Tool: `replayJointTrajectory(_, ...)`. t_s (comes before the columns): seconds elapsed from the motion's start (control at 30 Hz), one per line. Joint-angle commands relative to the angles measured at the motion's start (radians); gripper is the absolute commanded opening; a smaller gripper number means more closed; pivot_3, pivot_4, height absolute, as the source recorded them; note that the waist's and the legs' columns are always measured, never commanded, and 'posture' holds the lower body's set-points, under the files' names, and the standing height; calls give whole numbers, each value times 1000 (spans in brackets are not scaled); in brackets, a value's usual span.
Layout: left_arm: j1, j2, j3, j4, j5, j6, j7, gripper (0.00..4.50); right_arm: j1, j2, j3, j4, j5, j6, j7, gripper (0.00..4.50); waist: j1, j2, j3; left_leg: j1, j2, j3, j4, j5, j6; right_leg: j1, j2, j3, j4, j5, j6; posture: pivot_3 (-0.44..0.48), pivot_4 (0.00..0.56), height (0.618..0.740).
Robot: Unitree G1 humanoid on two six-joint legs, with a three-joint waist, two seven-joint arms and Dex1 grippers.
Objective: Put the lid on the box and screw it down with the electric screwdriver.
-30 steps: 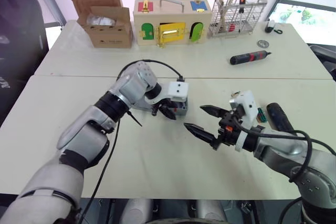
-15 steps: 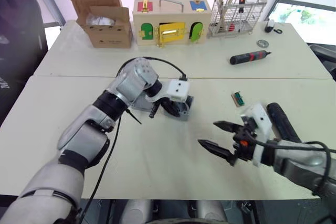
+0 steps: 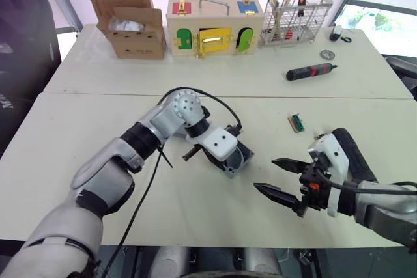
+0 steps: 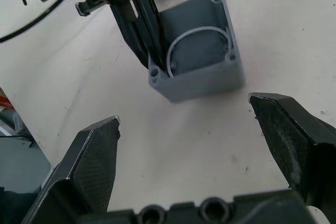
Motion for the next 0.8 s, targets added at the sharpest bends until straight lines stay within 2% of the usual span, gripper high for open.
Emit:
replayJointTrajectory(0.03, -34, -2, -29, 20, -32, -60, -3, 54, 14, 11, 1, -53, 39, -31, -42, 4500, 0, 0, 0, 0, 0, 0, 0, 0, 0, 0, 0, 0, 0, 0, 0, 0, 150, 694)
replayJointTrajectory(0.1, -45, 0, -48, 31, -44, -67, -3, 54, 23, 14, 4, -59, 44, -38, -59, 4500, 0, 0, 0, 0, 0, 0, 0, 0, 0, 0, 0, 0, 0, 0, 0, 0, 150, 694)
replayJointTrajectory(0.17, -50, 1, -54, 39, -56, -72, -3, 623, 30, 11, 6, -60, 48, -46, -71, 4500, 0, 0, 0, 0, 0, 0, 0, 0, 0, 0, 0, 0, 0, 0, 0, 0, 150, 694)
replayJointTrajectory(0.23, -55, 4, -54, 42, -66, -71, -3, 1391, 32, 6, 8, -59, 53, -54, -78, 4500, -1, 0, 0, 0, 0, 0, 0, 0, 0, 0, 0, 0, 0, 0, 0, 0, 150, 694)
replayJointTrajectory(0.3, -59, 0, -31, 42, -67, -57, -3, 2490, 33, -2, 9, -56, 55, -61, -78, 4500, 0, 0, 0, 0, 0, 0, 0, 0, 0, 0, 0, 0, 0, 0, 0, 0, 150, 694)
replayJointTrajectory(0.4, -63, -16, 50, 24, -79, 14, 7, 4068, 24, -18, 6, -42, 56, -66, -65, 4500, 0, 0, 0, 0, 0, 0, 0, 0, 1, 0, 0, 0, 0, 0, 0, 0, 150, 694)
replayJointTrajectory(0.43, -63, -18, 88, 6, -97, 66, 11, 4436, 20, -25, -1, -37, 61, -68, -59, 4500, 0, 0, 0, 0, 0, 0, 0, 0, 1, 0, 1, 0, 0, 0, 0, 0, 150, 694)
replayJointTrajectory(0.53, -68, 52, 183, -78, -203, 261, -1, 4436, -17, -58, -59, -17, 153, -93, -31, 4500, -3, 0, 0, 0, 0, 0, 1, -1, 1, 0, 1, 0, 0, 0, 0, 0, 150, 694)
replayJointTrajectory(0.63, -76, 119, 337, -127, -271, 513, 59, 4436, -70, -122, -127, 23, 257, -108, 5, 4500, -14, 0, 0, 0, 0, 0, 1, -1, 1, 0, 2, 0, 1, 0, 0, 0, 150, 694)
replayJointTrajectory(0.7, -75, 154, 458, -159, -298, 667, 208, 4436, -138, -162, -125, 80, 314, -114, 20, 4500, -24, -1, 0, 0, 1, -1, 0, 0, 1, 0, 2, 0, 1, 0, 0, 0, 150, 694)
replayJointTrajectory(0.8, -50, 159, 546, -213, -230, 803, 462, 4436, -226, -171, -64, 139, 343, -127, 37, 4500, -24, -1, 0, 1, 1, -1, 0, 0, 0, 0, 2, 0, 1, 0, 1, 0, 150, 694)
